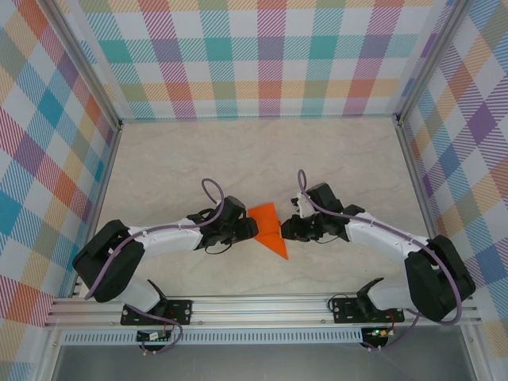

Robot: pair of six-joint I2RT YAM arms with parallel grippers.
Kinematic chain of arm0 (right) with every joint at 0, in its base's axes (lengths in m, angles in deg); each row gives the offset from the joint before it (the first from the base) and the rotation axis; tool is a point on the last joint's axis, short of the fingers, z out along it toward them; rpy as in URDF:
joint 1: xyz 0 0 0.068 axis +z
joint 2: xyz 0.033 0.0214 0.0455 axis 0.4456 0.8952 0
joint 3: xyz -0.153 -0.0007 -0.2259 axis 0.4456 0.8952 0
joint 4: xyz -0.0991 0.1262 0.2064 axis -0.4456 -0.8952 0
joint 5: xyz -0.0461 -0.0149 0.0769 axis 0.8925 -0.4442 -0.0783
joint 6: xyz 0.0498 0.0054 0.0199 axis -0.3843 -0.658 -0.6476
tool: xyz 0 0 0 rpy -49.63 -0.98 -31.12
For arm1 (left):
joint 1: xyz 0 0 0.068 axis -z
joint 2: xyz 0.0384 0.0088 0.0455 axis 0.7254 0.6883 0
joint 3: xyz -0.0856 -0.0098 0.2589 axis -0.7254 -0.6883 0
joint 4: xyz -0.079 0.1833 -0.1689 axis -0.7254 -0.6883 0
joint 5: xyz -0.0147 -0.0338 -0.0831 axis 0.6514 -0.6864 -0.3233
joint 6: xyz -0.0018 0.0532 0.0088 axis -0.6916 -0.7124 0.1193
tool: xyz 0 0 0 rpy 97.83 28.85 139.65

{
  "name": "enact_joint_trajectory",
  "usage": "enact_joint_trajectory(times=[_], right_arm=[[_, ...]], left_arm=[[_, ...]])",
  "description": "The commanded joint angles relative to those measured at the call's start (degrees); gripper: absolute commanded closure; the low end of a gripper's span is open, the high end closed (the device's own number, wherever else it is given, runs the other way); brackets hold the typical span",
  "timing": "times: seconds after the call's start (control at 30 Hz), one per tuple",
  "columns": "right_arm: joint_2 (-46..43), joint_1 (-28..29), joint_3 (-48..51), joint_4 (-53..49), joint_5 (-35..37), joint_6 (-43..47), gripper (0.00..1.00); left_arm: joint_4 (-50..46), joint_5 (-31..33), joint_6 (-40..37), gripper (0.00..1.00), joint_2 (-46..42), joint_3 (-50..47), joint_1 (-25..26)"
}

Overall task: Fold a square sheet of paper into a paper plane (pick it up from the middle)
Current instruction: Fold the wing for the fifth time at the center of the table.

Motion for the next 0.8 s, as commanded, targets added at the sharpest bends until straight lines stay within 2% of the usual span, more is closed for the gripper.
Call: enact_joint_trajectory(times=[0.0, 0.13, 0.27, 0.57, 0.77], right_arm=[[3.4, 1.6, -3.0, -1.1, -1.6, 3.0, 0.83], [7.5, 1.7, -4.8, -0.5, -1.6, 3.7, 0.84], [10.8, 1.8, -6.3, -1.4, 1.4, 4.1, 0.85], [15.1, 1.7, -5.8, -0.8, 4.8, 4.5, 0.84], [17.0, 0.9, -5.8, -0.2, 3.8, 4.8, 0.82]], left_arm=[[0.6, 0.6, 0.9, 0.41, 0.9, 1.5, 0.5], [0.7, 0.2, 1.2, 0.41, 1.2, 1.5, 0.5], [0.7, 0.2, 1.1, 0.41, 1.3, 1.5, 0.5], [-0.4, 0.4, 0.8, 0.41, 0.7, 1.9, 0.4], [-0.4, -0.1, 0.5, 0.41, 1.0, 2.0, 0.5]])
